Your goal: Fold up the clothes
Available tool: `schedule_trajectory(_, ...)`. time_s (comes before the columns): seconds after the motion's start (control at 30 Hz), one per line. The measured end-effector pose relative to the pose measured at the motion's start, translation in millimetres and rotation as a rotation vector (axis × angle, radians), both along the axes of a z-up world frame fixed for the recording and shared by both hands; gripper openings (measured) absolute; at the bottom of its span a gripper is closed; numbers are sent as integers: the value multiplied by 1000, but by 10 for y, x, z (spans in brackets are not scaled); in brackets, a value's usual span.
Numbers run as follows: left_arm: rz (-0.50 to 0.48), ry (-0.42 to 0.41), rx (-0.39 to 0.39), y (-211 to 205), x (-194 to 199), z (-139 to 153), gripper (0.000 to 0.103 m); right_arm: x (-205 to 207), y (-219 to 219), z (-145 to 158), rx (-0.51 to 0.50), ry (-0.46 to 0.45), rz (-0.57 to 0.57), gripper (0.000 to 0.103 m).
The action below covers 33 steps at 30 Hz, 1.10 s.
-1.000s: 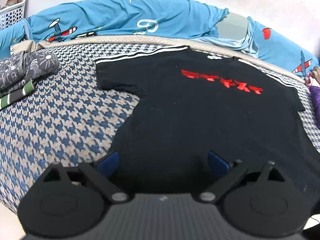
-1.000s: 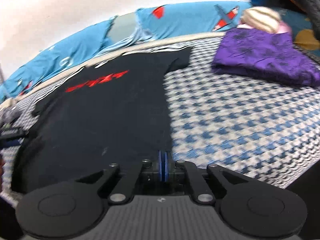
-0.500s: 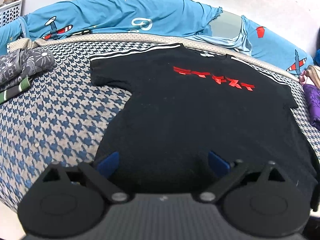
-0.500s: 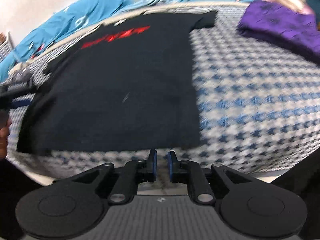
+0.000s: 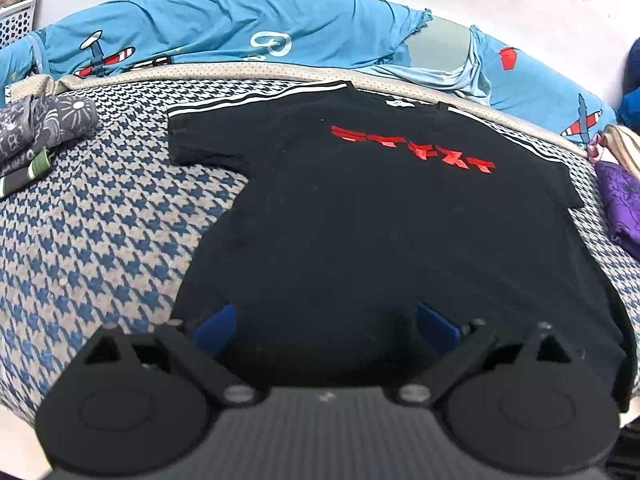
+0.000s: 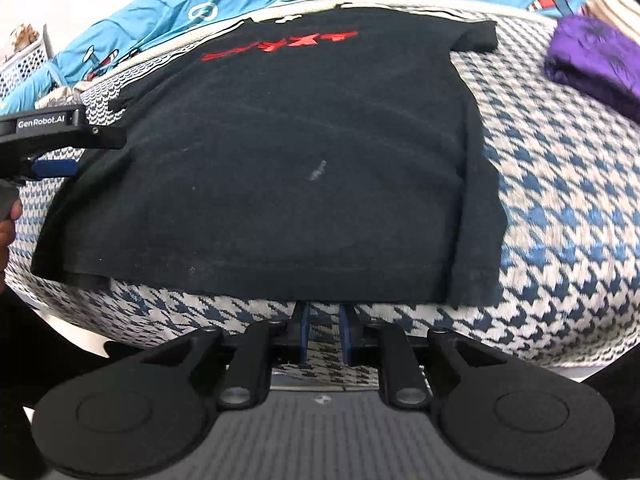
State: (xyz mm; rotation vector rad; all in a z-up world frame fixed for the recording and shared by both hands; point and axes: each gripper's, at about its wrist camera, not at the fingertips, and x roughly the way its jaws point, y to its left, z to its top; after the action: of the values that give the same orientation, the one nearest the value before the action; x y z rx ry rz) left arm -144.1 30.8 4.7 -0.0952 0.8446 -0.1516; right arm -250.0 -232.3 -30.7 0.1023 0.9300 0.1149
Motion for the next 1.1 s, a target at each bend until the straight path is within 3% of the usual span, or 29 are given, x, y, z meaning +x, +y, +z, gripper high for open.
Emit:
schedule_trajectory(0.13,-7,2,-27,23,-59,24,99,-81,-10,146,26,-110,-7,16)
schedule_trajectory(0.27,-4,-7,-44,49,-119,66,102,-106,62,297,-11,-250,14,16)
schedule_trajectory(0.5,3,-14,-69,106,-187,120,102,171,189,376,-32,-285,44,16)
schedule_trajectory(0.67,-27,-5,-103,125,-288,143,103,399,212,287,-15,-199,40,16)
schedule_trajectory(1.1,-352,-17,-111,-291,-745,207,103,490,199,236,-13,-190,38,16)
